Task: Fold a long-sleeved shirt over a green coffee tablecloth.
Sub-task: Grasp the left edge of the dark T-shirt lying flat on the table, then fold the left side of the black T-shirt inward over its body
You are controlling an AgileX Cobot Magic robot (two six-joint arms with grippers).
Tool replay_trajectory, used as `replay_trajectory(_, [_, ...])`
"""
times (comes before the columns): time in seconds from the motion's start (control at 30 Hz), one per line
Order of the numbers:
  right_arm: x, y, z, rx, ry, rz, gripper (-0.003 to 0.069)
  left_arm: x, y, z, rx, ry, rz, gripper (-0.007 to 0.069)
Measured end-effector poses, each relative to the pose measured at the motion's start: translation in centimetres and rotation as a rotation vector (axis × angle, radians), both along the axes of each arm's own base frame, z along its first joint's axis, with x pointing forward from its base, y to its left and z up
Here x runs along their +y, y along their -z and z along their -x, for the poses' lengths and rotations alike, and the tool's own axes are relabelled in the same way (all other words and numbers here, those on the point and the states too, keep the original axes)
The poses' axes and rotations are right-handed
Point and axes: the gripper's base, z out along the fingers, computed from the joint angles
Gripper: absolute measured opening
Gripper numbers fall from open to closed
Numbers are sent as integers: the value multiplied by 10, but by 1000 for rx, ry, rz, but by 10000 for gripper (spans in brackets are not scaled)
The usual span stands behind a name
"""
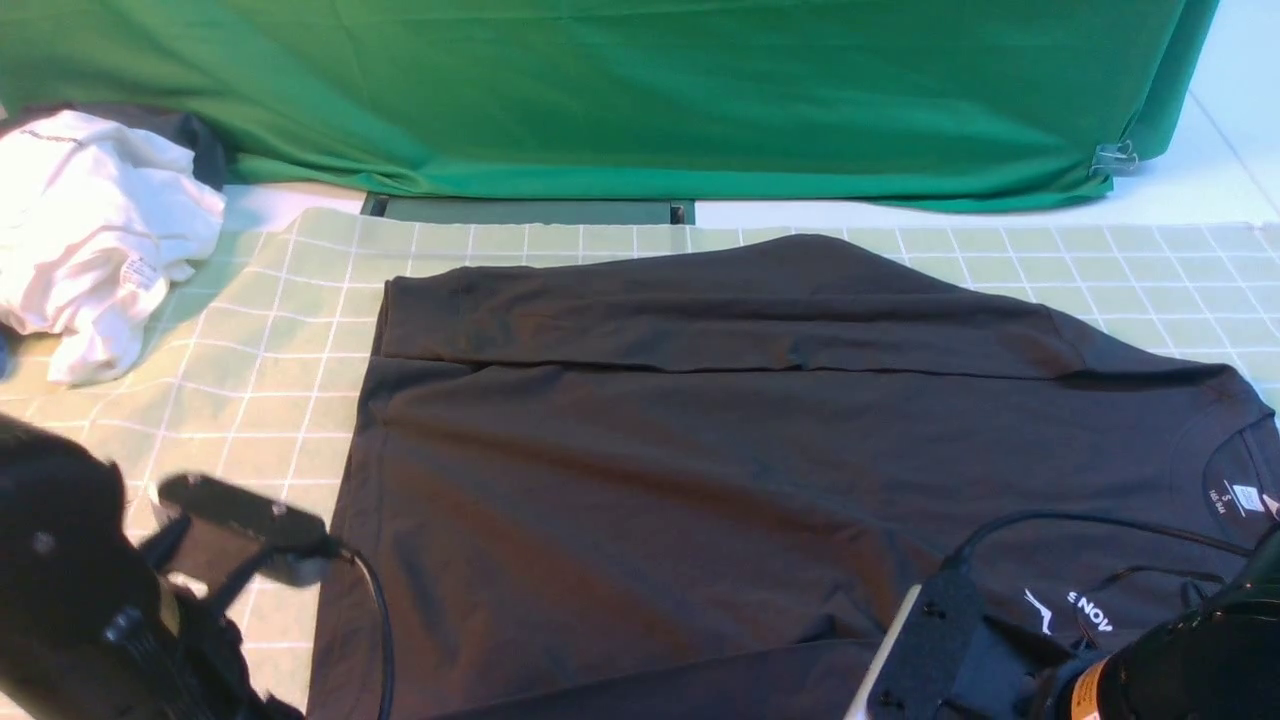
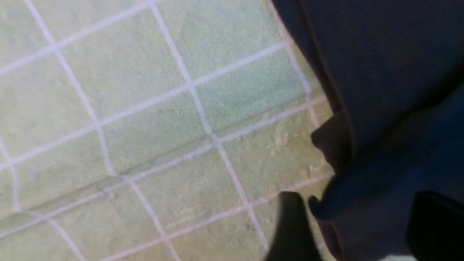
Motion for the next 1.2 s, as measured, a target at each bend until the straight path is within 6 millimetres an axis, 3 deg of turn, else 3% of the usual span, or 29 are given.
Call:
replay_trajectory(0.1, [1,-1,-2,-23,4,-17,13,-1,16,-2,27,-5,-9,451])
replay_trajectory(0.2, [2,-1,-3,-31,5,-23,13,-2,18,-3,36,-11,-4,379])
replay_trajectory(0.3, [2,-1,-3,-41,-7,-24,13,-5,16,-1,40,-27,37,180])
replay_trajectory(0.33, [2,-1,-3,-43,-9,-24,13,-6,15,-1,41,-24,48,149])
replay_trajectory(0.37, [2,-2,-4,-48,-12,-27,13,-7,13,2,48,-18,74,46])
replay_trajectory(0.43, [3,-2,-4,-54,-13,-30,13,-9,9,6,64,-4,100,-11])
replay_trajectory(0.6, [3,-2,-5,-64,-11,-38,13,-9,-23,14,86,29,121,-29])
replay_trajectory(0.73, [3,-2,-5,-65,-11,-39,13,-9,-88,12,-89,38,173,-29])
replay_trajectory(0.77, [3,-2,-5,-66,-11,-38,13,-8,-91,12,-101,34,170,-29])
replay_trajectory(0.83, [3,-2,-5,-67,-12,-38,13,-4,-133,9,-262,18,164,-29])
replay_trajectory(0.97, [4,-3,-6,-73,-11,-43,15,1,-170,-3,-403,10,116,-29])
replay_trajectory(1.07, [5,-5,-7,-80,-13,-46,16,-4,-167,-22,-381,13,81,-29])
replay_trajectory(1.2, [6,-11,-11,-106,-35,-34,16,-9,-145,-57,-353,16,-3,-29])
